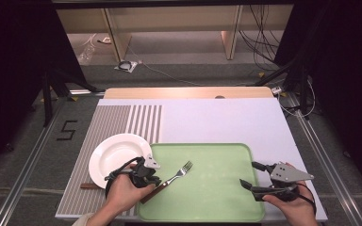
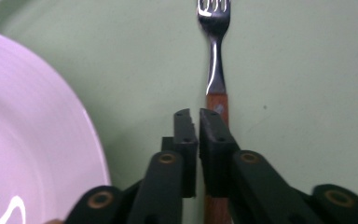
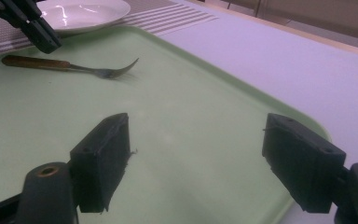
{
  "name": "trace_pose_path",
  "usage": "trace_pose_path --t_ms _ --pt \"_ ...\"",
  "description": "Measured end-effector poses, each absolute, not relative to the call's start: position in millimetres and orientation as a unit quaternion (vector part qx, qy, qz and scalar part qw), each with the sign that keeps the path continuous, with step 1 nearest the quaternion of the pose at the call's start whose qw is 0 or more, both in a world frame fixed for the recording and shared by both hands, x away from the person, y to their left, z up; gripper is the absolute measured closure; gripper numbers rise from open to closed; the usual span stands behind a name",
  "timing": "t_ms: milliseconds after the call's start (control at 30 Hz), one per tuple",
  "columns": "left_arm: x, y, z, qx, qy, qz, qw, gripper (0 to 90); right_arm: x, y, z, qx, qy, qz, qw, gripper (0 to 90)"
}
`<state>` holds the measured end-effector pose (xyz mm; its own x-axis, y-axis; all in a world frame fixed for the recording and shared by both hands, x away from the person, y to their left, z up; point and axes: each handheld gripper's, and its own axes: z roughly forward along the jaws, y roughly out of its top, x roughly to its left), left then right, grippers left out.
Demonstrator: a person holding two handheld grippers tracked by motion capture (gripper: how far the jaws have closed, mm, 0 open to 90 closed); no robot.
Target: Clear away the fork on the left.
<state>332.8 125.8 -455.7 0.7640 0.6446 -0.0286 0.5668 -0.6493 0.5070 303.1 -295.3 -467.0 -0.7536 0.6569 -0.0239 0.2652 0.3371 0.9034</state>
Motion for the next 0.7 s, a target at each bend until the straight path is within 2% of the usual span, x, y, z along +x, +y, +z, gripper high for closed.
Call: trace_pose_path --t_ms 300,700 --pt "326 128 -465 0.920 0.317 0.068 0.219 89.8 303 -295 -467 0.291 0.793 0.497 0.197 24.3" --pt "302 122 -466 0.931 0.285 0.052 0.222 89.8 303 -294 -467 0.291 0.794 0.496 0.197 24.3"
